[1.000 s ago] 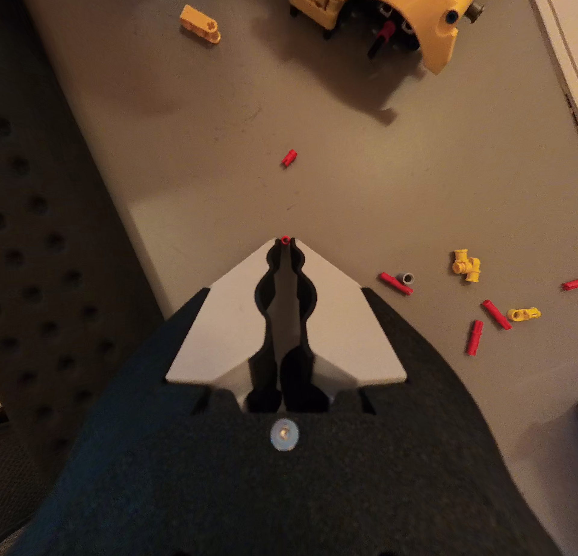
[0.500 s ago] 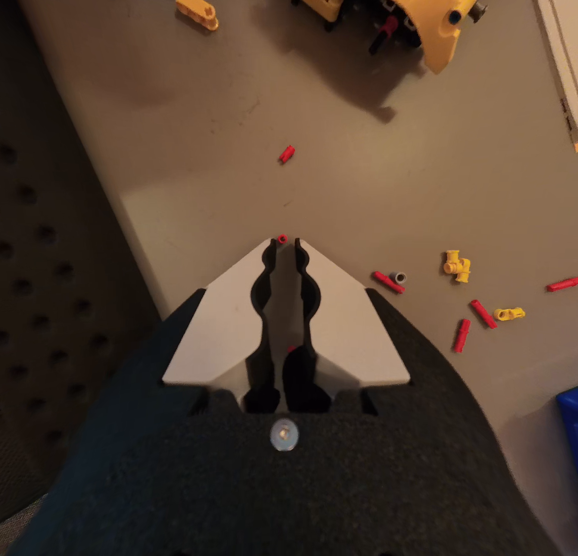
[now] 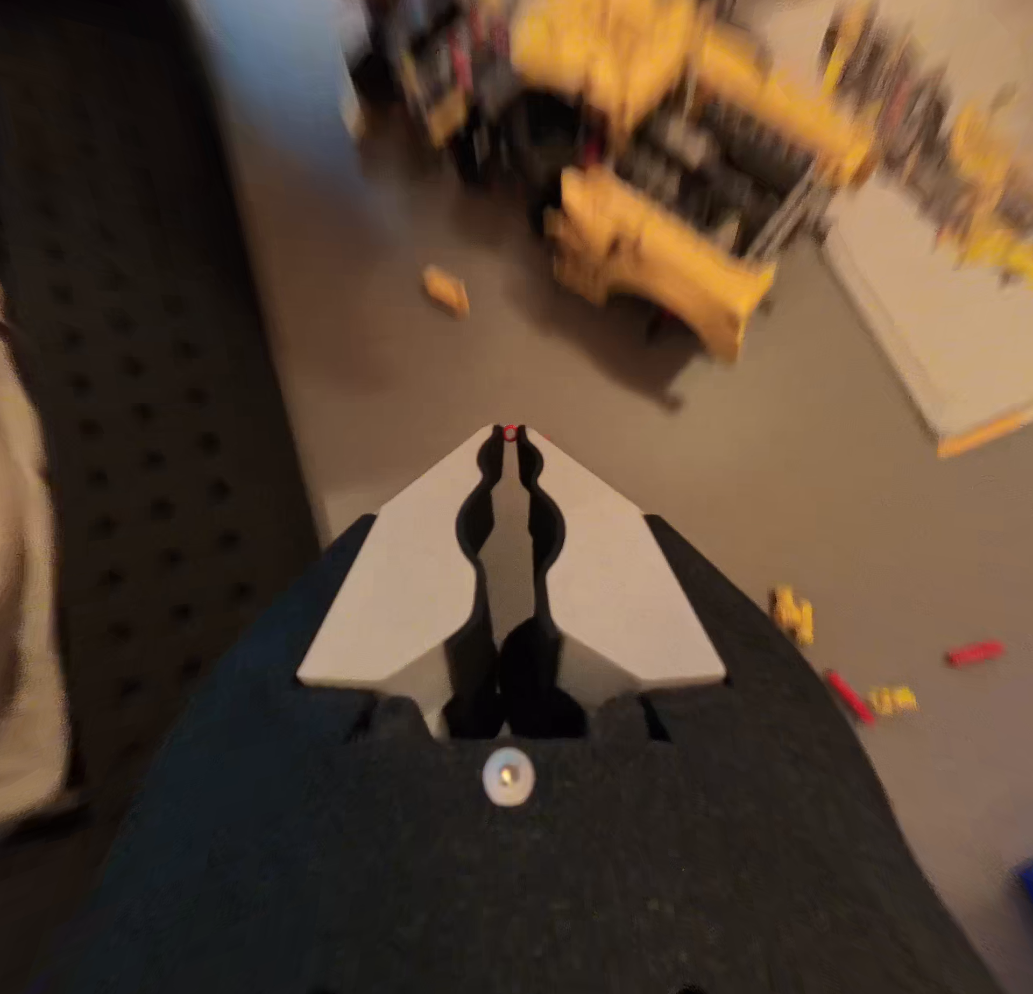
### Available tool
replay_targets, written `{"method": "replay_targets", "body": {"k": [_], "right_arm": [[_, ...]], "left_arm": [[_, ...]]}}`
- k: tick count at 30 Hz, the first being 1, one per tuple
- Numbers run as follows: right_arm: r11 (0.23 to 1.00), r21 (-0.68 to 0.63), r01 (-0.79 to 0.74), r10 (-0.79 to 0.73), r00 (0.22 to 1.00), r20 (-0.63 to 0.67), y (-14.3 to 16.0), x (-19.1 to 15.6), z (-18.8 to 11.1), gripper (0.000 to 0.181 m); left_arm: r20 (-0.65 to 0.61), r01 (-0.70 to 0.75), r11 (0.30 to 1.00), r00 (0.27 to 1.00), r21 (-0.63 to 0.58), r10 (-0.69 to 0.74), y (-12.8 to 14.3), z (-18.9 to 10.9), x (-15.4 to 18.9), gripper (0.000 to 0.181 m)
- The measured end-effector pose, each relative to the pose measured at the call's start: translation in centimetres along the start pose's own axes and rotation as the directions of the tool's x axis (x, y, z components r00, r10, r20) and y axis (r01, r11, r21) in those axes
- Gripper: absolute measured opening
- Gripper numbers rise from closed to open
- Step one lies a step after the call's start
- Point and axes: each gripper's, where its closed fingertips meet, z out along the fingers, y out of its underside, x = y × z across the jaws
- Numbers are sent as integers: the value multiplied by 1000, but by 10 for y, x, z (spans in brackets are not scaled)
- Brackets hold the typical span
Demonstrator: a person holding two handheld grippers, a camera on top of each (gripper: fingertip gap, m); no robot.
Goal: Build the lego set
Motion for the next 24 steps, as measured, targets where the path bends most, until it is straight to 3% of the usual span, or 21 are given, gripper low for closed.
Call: {"method": "replay_targets", "body": {"k": [4, 7, 15, 24], "right_arm": [[921, 390, -15, 5, 1000, 28, -98, -19, -24, 4], [878, 479, 16, -20, 1000, 4, -130, -24, -26, 3], [889, 457, -25, 4, 999, 47, -133, -16, -21, 3], [901, 433, -28, -9, 996, 84, -129, -18, -19, 3]], "left_arm": [[-35, -30, 998, 999, 47, 32, -8, 0, 10, 7], [-55, -46, 996, 997, 76, 51, -14, -2, 16, 7], [-75, -17, 992, 997, 126, 26, -23, -6, 17, 7], [-87, -30, 994, 995, 103, 39, -20, -5, 20, 7]]}}
